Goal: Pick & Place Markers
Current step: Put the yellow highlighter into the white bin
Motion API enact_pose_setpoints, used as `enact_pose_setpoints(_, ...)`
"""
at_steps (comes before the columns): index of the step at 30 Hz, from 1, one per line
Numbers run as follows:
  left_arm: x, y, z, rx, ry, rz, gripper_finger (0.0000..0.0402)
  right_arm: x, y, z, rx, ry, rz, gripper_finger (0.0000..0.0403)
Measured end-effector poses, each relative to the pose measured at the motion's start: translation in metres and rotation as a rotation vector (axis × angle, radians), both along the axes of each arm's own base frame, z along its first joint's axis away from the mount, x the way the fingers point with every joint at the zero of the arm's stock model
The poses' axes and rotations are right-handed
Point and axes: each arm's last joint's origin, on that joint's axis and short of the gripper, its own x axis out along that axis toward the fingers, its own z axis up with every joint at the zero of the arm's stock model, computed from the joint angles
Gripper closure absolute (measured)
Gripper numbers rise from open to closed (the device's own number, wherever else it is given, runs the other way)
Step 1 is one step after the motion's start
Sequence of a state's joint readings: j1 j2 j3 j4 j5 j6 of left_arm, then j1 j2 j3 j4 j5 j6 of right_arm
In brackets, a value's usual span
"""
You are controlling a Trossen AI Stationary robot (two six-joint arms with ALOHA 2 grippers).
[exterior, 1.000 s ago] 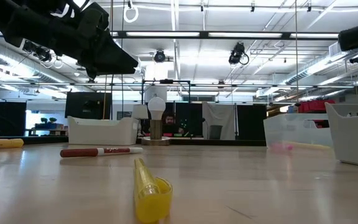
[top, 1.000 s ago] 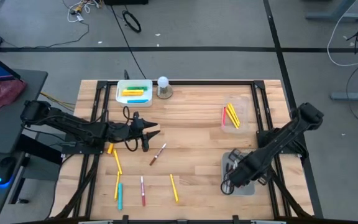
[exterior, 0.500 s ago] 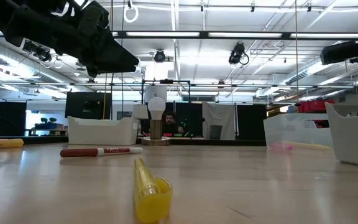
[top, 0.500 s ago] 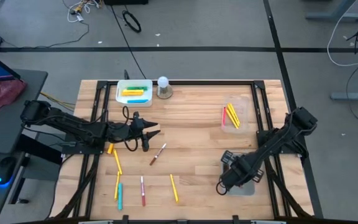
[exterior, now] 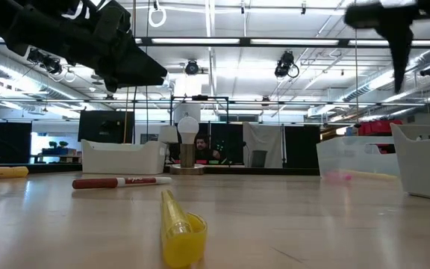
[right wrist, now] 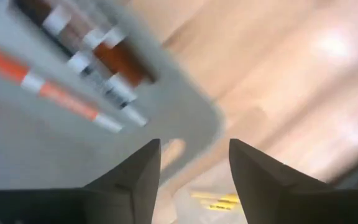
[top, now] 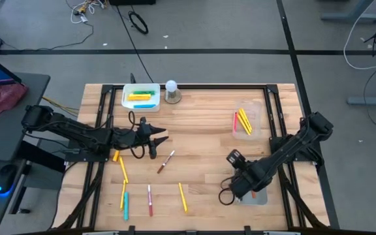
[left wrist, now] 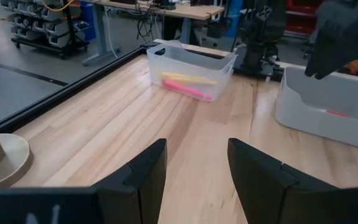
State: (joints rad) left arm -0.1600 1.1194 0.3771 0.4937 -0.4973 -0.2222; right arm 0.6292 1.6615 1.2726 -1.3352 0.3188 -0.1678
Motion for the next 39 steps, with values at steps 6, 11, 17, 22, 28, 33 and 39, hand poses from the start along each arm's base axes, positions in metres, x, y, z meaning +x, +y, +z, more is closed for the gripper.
enact_pose_setpoints(6,0.001,-0.001,0.004,0.000,-0.037,-0.009,0.0225,0.016,0.007,0.029,0.053,-0.338,-0.363,0.0228)
enact_pose_setpoints(11,0.001,-0.008,0.006,0.037,-0.051,-0.047,0.0225,0.037,0.007,0.018,0.088,-0.713,-0.545,0.0241)
enact_pose_setpoints(17,-0.001,-0.025,0.017,0.126,-0.127,-0.139,0.0225,0.060,-0.014,-0.040,0.169,-0.958,-0.546,0.0244)
enact_pose_setpoints(22,-0.002,-0.041,0.027,0.216,-0.147,-0.191,0.0225,0.076,-0.046,-0.068,0.477,-1.067,-0.477,0.0244)
enact_pose_setpoints(28,-0.001,-0.070,0.047,0.303,0.048,-0.172,0.0225,0.082,-0.085,-0.077,0.670,-1.091,-0.471,0.0244)
enact_pose_setpoints(33,-0.007,-0.089,0.058,0.242,0.173,-0.067,0.0225,0.087,-0.099,-0.083,0.793,-1.007,-0.407,0.0244)
enact_pose_setpoints(39,-0.016,-0.104,0.039,0.057,0.257,-0.038,0.0225,0.090,-0.102,-0.093,0.796,-0.972,-0.373,0.0233)
